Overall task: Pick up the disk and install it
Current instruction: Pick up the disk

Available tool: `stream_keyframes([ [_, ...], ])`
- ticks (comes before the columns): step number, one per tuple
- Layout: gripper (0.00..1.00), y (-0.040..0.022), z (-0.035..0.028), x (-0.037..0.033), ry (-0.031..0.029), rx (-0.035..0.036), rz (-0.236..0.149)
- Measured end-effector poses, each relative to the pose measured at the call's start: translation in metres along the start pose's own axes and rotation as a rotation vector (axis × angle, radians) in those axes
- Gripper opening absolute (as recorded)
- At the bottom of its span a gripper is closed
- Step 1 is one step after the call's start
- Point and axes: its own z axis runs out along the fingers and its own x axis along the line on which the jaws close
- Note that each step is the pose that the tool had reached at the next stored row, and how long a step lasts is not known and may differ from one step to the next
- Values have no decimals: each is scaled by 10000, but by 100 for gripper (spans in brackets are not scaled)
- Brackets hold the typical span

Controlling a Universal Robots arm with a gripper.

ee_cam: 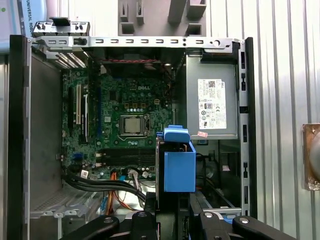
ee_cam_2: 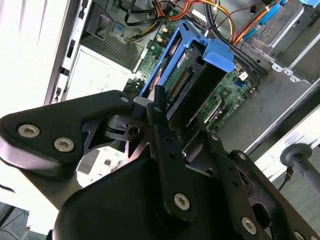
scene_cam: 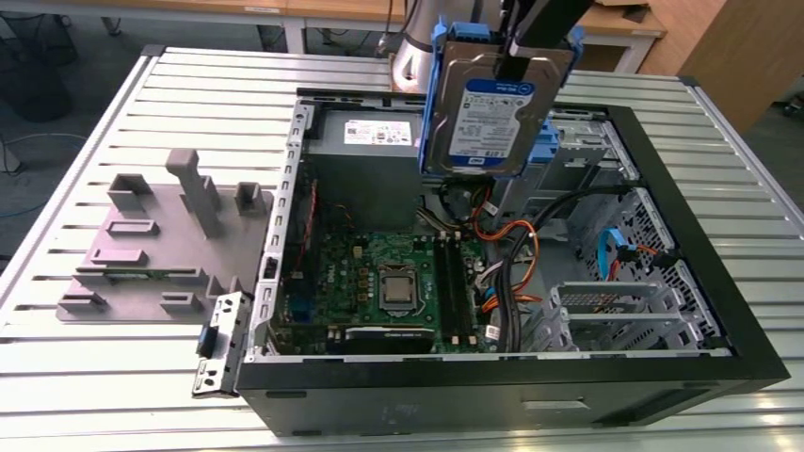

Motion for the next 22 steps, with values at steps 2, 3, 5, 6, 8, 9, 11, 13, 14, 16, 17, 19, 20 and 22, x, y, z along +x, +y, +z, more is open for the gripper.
stream_keyframes([
  [2,35,0,0,3,0,0,0],
  [3,35,-1,0,7,1,0,0],
  [5,35,-1,2,7,1,0,-1],
  [6,35,-1,2,7,1,0,0],
  [8,35,-1,2,7,1,0,-1],
  [9,35,-1,2,7,1,0,-1],
  [11,35,-1,3,8,0,0,-1],
  [13,35,-1,4,15,-2,0,-1],
  [14,35,-2,4,20,0,-1,-1],
  [16,35,-3,4,40,0,0,-2],
  [17,35,-2,4,51,0,0,-1],
  [19,35,-3,3,75,1,0,-1],
  [20,35,-4,4,88,-1,0,-1],
  [22,35,-5,3,115,0,0,0],
])
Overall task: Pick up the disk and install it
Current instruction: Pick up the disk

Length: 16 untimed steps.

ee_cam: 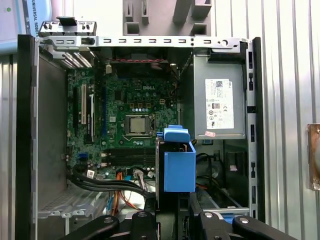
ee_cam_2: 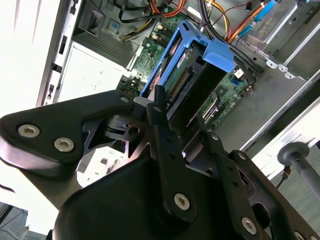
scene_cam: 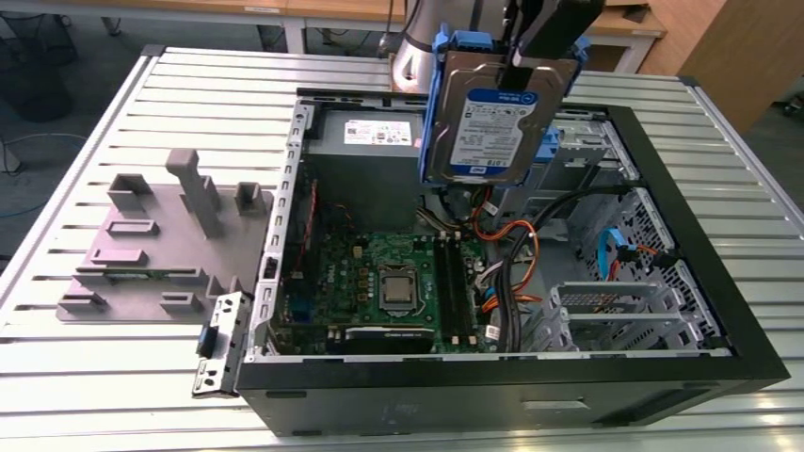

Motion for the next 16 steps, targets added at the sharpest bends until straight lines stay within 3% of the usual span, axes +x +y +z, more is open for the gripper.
stream_keyframes([
  [16,35,-7,-2,186,0,0,0],
])
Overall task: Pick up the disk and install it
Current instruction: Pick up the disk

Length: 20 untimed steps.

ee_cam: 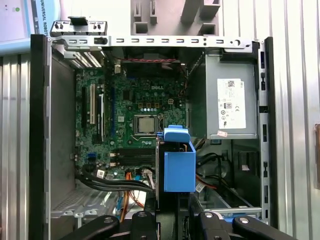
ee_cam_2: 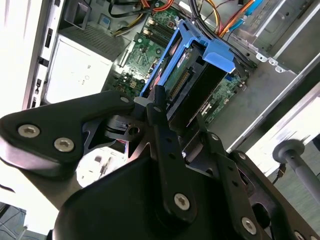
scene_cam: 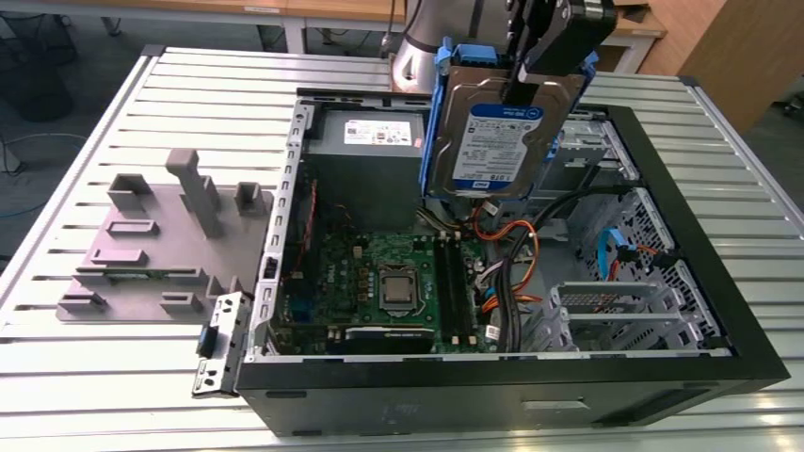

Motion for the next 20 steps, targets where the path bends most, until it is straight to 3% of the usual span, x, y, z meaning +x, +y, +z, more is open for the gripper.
stream_keyframes([
  [20,35,-7,3,182,-1,0,0],
])
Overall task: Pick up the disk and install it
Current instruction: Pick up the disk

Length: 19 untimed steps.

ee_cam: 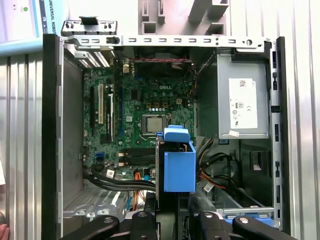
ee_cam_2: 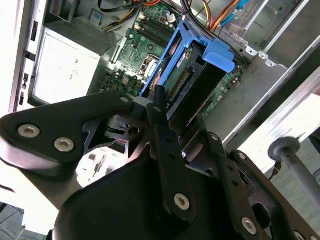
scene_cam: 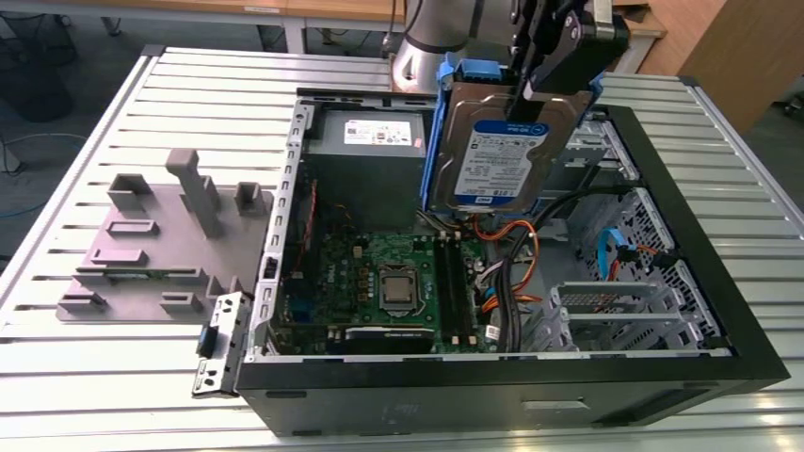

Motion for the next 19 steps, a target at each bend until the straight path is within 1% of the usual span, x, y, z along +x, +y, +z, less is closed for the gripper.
stream_keyframes([
  [8,35,-2,0,64,1,0,0],
  [19,35,-3,-1,67,1,0,0],
])
